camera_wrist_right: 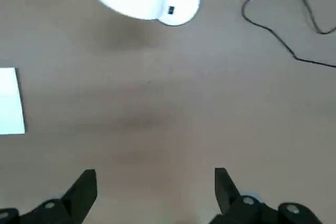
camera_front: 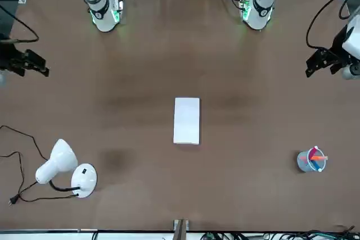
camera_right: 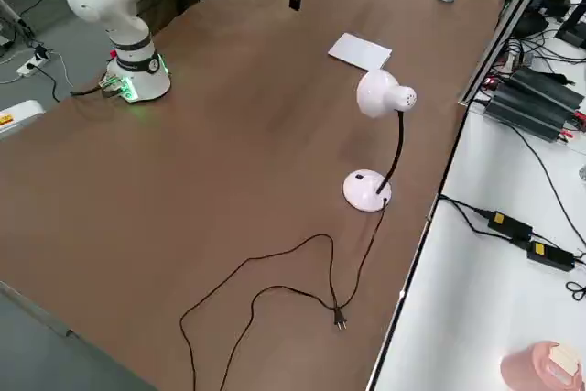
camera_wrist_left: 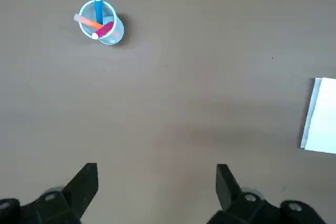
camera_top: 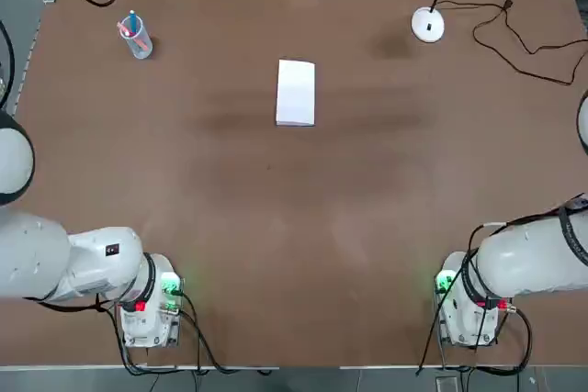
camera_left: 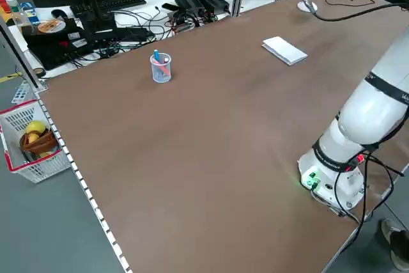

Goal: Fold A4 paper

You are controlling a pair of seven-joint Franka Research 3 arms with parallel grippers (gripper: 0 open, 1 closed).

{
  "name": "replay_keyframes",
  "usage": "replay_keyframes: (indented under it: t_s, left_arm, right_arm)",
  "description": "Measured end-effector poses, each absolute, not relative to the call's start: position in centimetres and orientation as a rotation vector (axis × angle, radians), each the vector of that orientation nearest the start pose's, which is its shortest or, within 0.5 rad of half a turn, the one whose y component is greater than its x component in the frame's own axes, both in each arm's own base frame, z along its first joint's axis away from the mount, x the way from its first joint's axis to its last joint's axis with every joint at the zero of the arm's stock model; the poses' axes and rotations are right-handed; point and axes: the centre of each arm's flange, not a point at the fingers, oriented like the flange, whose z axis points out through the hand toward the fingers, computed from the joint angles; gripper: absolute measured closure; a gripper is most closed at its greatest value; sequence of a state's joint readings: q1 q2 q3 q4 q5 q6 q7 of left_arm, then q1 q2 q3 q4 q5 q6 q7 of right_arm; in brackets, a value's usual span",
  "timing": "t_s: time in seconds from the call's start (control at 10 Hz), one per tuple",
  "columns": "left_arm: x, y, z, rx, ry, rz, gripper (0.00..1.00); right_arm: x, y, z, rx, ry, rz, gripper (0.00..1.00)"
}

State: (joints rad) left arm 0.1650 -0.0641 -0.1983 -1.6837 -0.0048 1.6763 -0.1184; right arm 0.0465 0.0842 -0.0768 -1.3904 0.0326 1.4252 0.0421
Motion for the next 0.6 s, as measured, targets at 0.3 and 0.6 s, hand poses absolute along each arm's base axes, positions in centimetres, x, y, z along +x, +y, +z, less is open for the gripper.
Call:
replay_keyframes:
  t_s: [0.3, 0.6]
  left_arm:
    - [54.35, -2.19, 61.47, -3.134, -0.134, -0.088, 0.00]
    - [54.35, -2.19, 61.47, -3.134, -0.134, -0.088, 0.00]
  right_arm:
    - [56.71, -1.54, 64.82, -3.135, 0.116, 0.077, 0.01]
    - [57.02, -1.43, 64.93, -3.136, 0.113, 0.044, 0.01]
